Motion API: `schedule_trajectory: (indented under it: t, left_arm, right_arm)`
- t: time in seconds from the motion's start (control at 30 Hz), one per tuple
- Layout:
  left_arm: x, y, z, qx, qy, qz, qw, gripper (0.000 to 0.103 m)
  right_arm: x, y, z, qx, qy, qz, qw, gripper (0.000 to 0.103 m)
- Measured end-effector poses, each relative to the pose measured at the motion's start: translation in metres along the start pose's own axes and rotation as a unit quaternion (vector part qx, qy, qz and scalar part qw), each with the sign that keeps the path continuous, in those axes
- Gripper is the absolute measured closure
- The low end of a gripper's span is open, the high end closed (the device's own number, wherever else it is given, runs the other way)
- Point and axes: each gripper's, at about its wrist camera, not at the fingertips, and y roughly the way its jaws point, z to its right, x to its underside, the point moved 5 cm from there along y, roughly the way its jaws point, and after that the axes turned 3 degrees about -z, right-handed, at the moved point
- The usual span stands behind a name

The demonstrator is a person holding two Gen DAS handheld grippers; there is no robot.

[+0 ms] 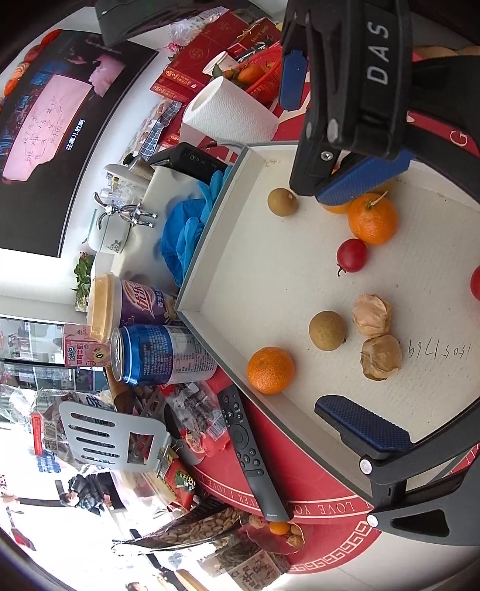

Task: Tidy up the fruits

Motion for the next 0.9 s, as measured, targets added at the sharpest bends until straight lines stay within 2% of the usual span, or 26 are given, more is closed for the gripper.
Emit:
schedule_trajectory:
  t: [0.33,0.9]
  left_arm:
    - [0.0035,0.0044,0.0036,-0.012,0.013,-0.009,0.9998,0.000]
    - [0.0043,0.0056,0.0057,-0.020,0.021,-0.005,0.9996,0.000]
  right_arm:
    - [0.0036,-0.0012,-0.0066,0.040,-0.034,0.008,0.999,0.001]
    - [0.0074,-0.0025,-0.0034,0.033,-0.026,0.007,0.999,0.001]
